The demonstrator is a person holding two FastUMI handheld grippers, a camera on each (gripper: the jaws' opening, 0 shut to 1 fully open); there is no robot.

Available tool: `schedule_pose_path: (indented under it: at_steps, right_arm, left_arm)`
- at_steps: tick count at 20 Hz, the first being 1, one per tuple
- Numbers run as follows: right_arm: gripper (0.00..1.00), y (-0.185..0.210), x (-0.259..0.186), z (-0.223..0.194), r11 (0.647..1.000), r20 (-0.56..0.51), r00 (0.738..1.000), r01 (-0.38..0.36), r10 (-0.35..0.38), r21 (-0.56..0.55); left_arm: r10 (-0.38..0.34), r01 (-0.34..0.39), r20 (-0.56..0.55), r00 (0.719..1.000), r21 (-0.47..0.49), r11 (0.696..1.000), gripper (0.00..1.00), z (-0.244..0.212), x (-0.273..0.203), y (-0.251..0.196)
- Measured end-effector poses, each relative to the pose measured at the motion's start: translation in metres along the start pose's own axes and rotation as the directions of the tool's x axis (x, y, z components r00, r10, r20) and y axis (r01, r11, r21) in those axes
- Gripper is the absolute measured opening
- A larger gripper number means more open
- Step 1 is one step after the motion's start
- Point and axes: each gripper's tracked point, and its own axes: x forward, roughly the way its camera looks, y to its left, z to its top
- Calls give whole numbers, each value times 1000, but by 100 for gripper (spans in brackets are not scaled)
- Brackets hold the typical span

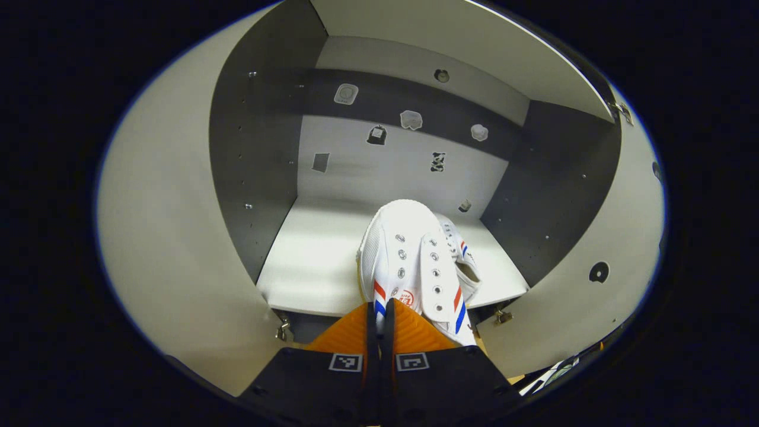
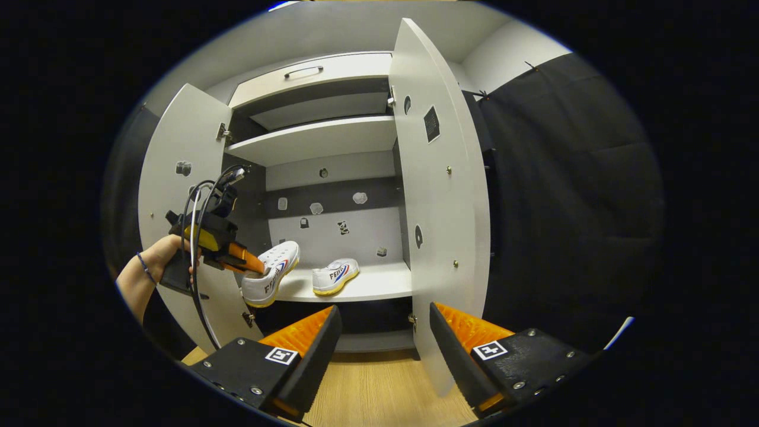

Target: Grab one shoe with the right hand and put it into the shoe cabinet, grab the other shoe with the left hand and put it into the shoe cabinet; then close the right door with the right hand and the left door with the left hand.

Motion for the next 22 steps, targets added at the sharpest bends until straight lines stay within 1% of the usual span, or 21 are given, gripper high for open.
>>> schedule_pose_path:
  at_steps: [1, 2, 4, 6, 9, 13, 15, 17, 18, 20, 21, 22]
  right_arm:
    - [92, -1, 4, 0, 1000, -1, 1000, 2, -2, 2]
    - [92, -2, 7, 1, 1000, -2, 1000, 6, -6, 3]
    - [92, -1, 13, 1, 1000, -3, 1000, 10, -10, 0]
    - [92, -1, 16, 3, 1000, 0, 1000, 14, -14, -4]
    - [92, -2, 21, 5, 1000, 6, 1000, 18, -18, -10]
    - [92, 3, 26, 4, 1000, 2, 1000, 11, -11, -15]
    - [92, 6, 26, 2, 1000, -2, 1000, 4, -4, -15]
    - [92, 7, 25, 1, 1000, -2, 1000, 0, 0, -16]
    - [92, 6, 26, 1, 1000, -3, 1000, -1, 1, -17]
    - [92, 8, 23, 0, 1000, -5, 1000, -6, 6, -12]
    - [92, 8, 23, 1, 1000, -4, 1000, -7, 7, -10]
    - [92, 8, 21, 0, 1000, -5, 1000, -8, 8, -10]
  left_arm:
    - [-4, 4, 6, 1000, -6, 1000, 7, 13, 13, 5]
    - [7, -7, 10, 1000, -5, 1000, 6, 26, 22, 10]
    - [42, -42, 9, 999, 40, 998, 6, 39, 39, 16]
    - [42, -42, -6, 999, 42, 998, 6, 44, 56, 15]
    - [39, -38, -39, 998, 32, 999, 6, 38, 79, 17]
    - [33, -31, -116, 993, 17, 999, 7, 14, 102, 18]
    - [53, -50, -146, 988, 24, 998, 6, 0, 107, 21]
    - [82, -77, -145, 986, 41, 996, 7, -4, 110, 26]
    - [83, -78, -149, 985, 39, 996, 7, -5, 109, 25]
    - [53, -51, -135, 989, 19, 999, 12, -3, 107, 19]
    - [58, -55, -114, 992, 29, 998, 29, 0, 102, 20]
    - [64, -61, -87, 994, 40, 997, 30, 7, 95, 16]
